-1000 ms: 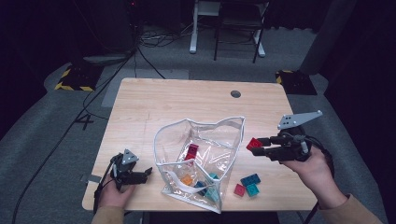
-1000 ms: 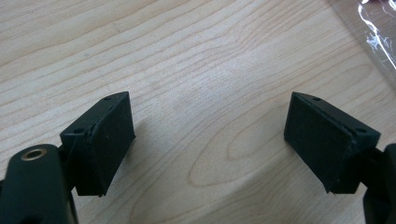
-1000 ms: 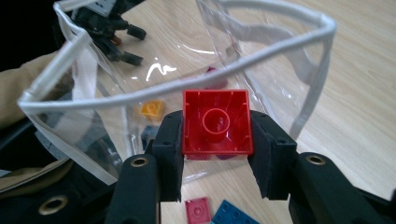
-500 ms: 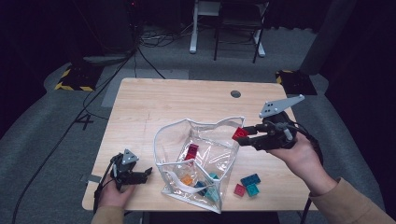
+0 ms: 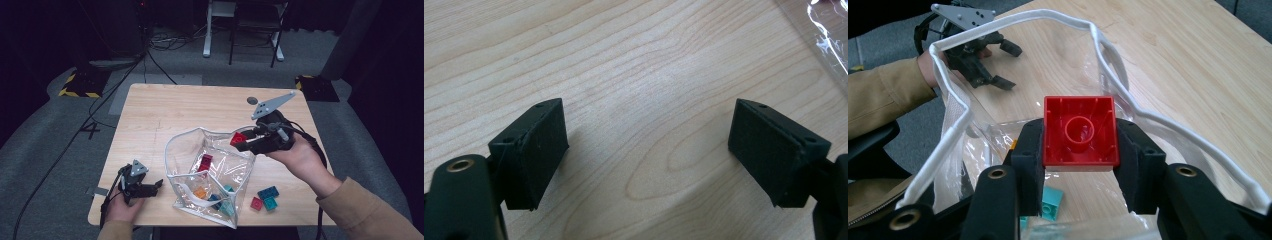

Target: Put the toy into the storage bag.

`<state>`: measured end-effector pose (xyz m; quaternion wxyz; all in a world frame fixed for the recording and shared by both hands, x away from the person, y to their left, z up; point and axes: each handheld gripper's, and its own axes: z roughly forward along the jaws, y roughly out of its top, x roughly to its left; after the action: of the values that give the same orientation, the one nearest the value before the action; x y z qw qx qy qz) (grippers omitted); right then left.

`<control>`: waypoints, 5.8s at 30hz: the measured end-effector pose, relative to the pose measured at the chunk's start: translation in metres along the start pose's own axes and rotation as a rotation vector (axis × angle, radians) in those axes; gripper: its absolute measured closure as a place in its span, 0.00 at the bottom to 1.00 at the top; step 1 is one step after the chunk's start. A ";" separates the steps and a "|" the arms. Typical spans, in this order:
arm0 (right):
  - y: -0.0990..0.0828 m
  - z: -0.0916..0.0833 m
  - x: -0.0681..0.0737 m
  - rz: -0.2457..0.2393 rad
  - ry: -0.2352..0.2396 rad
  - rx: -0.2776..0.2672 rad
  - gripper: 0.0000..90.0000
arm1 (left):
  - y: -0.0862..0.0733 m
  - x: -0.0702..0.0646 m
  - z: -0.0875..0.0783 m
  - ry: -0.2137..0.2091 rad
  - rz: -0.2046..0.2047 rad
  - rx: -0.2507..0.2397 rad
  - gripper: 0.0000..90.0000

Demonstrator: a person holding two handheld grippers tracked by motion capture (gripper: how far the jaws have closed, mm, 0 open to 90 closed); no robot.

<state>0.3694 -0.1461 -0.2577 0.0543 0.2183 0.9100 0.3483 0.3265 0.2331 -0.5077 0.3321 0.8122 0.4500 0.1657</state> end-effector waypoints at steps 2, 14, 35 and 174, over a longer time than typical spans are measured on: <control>0.004 0.007 0.004 -0.010 0.014 0.010 0.65 | 0.000 0.000 0.000 -0.001 0.000 0.000 0.18; 0.026 0.061 0.020 -0.073 0.053 0.108 0.65 | 0.000 0.000 0.000 0.000 0.000 0.000 0.18; 0.035 0.130 0.018 -0.080 -0.008 0.356 0.65 | 0.000 0.000 0.000 0.000 0.000 0.000 0.18; -0.228 0.030 0.016 0.240 -0.119 0.006 0.65 | 0.000 0.000 0.000 0.002 0.000 0.000 0.18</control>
<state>0.2810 -0.2714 -0.4294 0.0655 0.3460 0.8736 0.3358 0.3264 0.2329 -0.5077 0.3318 0.8120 0.4505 0.1663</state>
